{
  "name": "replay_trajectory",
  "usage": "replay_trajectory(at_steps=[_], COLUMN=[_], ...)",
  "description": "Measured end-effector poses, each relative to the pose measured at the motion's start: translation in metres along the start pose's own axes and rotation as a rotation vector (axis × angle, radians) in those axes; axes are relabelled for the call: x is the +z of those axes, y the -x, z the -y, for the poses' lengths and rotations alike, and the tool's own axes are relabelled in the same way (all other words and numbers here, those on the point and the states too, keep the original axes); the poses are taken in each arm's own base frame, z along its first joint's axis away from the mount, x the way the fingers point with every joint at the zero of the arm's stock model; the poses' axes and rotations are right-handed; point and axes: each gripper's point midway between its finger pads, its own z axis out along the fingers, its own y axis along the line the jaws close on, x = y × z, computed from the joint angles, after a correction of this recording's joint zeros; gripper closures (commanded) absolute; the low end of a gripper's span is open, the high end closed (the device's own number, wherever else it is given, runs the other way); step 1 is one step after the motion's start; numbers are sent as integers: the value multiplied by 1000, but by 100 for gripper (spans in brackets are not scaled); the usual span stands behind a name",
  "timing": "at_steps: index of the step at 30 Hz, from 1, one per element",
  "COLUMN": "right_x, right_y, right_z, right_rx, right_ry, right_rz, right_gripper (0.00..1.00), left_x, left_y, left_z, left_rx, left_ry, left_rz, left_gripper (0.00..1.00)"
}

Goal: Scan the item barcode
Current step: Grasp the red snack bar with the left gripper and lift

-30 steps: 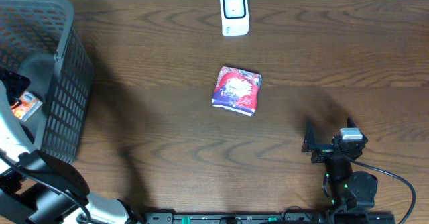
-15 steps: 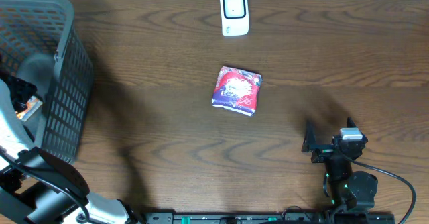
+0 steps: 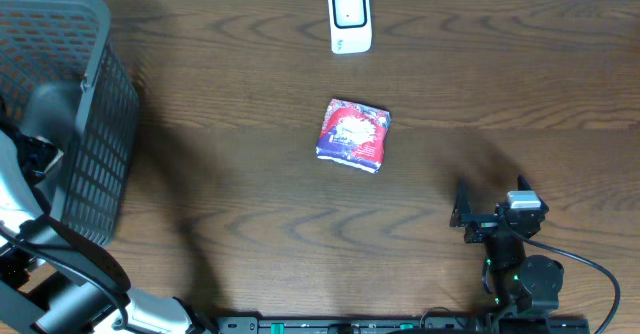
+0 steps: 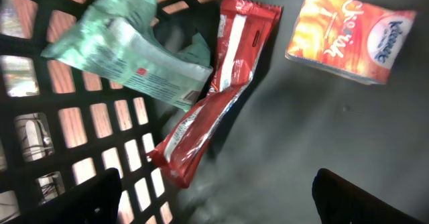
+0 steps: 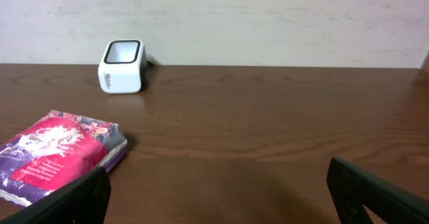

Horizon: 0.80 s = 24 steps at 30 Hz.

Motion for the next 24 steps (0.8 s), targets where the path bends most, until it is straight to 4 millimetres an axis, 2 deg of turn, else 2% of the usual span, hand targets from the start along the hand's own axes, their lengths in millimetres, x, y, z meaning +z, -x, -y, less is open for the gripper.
replay_trajectory(at_steps=[11, 19, 24], right_x=[0, 0, 0], right_y=[0, 0, 0], right_z=[0, 0, 0], right_rx=[0, 0, 0], right_ry=[0, 0, 0], right_rz=[0, 0, 0], right_gripper=[1, 1, 1], left_x=[45, 66, 79], left_y=[-27, -32, -36], left_z=[-1, -19, -16], left_rx=[50, 6, 14], left_ry=[22, 52, 63], left_rz=[-29, -51, -73], left_gripper=[10, 10, 11])
